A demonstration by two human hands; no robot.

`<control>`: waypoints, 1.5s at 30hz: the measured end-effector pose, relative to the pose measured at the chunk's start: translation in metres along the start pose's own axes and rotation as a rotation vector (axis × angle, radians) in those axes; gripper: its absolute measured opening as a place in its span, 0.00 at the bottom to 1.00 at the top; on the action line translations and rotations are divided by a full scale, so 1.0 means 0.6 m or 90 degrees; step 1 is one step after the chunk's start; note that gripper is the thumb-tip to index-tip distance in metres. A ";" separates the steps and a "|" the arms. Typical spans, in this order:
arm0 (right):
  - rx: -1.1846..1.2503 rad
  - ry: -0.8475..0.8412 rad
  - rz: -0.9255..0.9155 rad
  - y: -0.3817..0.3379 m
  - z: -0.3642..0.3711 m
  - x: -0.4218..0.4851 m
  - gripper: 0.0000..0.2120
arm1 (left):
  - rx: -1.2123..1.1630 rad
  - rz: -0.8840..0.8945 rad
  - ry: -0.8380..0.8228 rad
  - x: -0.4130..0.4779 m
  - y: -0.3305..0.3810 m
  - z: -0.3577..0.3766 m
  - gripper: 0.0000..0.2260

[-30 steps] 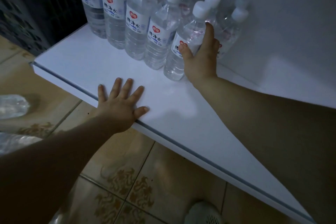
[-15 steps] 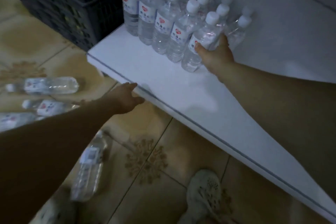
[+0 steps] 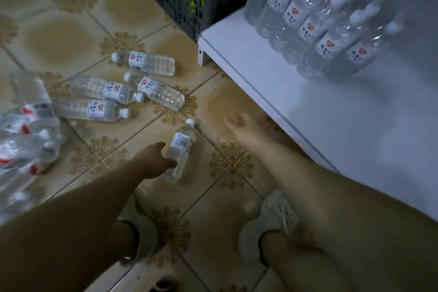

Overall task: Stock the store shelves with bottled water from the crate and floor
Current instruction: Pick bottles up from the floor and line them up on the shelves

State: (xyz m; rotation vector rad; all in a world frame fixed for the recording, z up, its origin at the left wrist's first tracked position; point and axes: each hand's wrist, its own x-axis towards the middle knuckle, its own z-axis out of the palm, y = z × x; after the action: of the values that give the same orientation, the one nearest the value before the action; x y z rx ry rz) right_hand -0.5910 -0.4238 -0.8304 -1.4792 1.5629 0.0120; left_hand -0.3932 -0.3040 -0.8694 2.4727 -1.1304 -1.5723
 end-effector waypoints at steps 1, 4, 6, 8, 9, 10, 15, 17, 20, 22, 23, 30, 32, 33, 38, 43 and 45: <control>-0.003 -0.019 0.007 0.003 0.024 0.010 0.32 | 0.000 -0.012 -0.006 0.016 -0.013 0.008 0.36; -0.005 -0.080 0.030 0.009 0.089 0.056 0.32 | -0.019 -0.040 -0.023 0.065 -0.034 0.039 0.36; -0.003 -0.112 0.048 0.010 0.128 0.091 0.32 | -0.052 -0.052 -0.032 0.101 -0.042 0.065 0.37; 0.001 -0.120 0.074 0.009 0.164 0.127 0.30 | -0.093 -0.042 -0.042 0.131 -0.051 0.089 0.39; 0.012 -0.124 0.088 0.011 0.182 0.146 0.29 | -0.098 -0.041 -0.048 0.144 -0.057 0.101 0.42; 0.028 -0.132 0.100 0.013 0.200 0.162 0.29 | -0.083 -0.039 -0.045 0.157 -0.066 0.113 0.46; 0.091 -0.175 0.121 0.020 0.258 0.191 0.19 | 0.037 -0.029 -0.015 0.193 -0.082 0.119 0.37; 0.087 -0.181 0.131 0.024 0.256 0.182 0.19 | 0.018 -0.052 -0.029 0.197 -0.070 0.097 0.31; 0.118 -0.183 0.169 0.021 0.233 0.155 0.23 | -0.130 -0.088 -0.104 0.186 -0.057 0.062 0.23; 0.135 -0.157 0.160 0.015 0.211 0.139 0.21 | -0.298 -0.114 -0.224 0.157 -0.050 0.037 0.20; 0.141 -0.134 0.145 0.009 0.198 0.129 0.19 | -0.357 -0.103 -0.284 0.136 -0.044 0.021 0.20; 0.377 -0.005 0.040 -0.054 0.038 -0.006 0.09 | -0.439 0.154 -0.487 -0.026 0.058 -0.073 0.35; 0.386 0.076 -0.033 -0.082 -0.013 -0.071 0.07 | -0.427 0.209 -0.492 -0.082 0.099 -0.091 0.33; 0.387 0.122 -0.071 -0.096 -0.037 -0.104 0.07 | -0.415 0.237 -0.484 -0.113 0.121 -0.097 0.30; 0.436 0.287 -0.207 -0.137 -0.139 -0.278 0.14 | -0.328 0.384 -0.293 -0.297 0.224 -0.109 0.16; 0.518 0.410 -0.330 -0.141 -0.223 -0.447 0.14 | -0.294 0.518 -0.196 -0.464 0.287 -0.100 0.16; 0.523 0.446 -0.363 -0.135 -0.251 -0.505 0.13 | -0.279 0.568 -0.189 -0.519 0.301 -0.092 0.14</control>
State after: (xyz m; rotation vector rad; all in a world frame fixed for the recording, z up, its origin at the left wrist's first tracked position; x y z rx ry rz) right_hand -0.6738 -0.3004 -0.5159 -1.2203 1.3067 -1.4302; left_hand -0.5267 -0.2810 -0.5315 1.2026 -1.4240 -1.6275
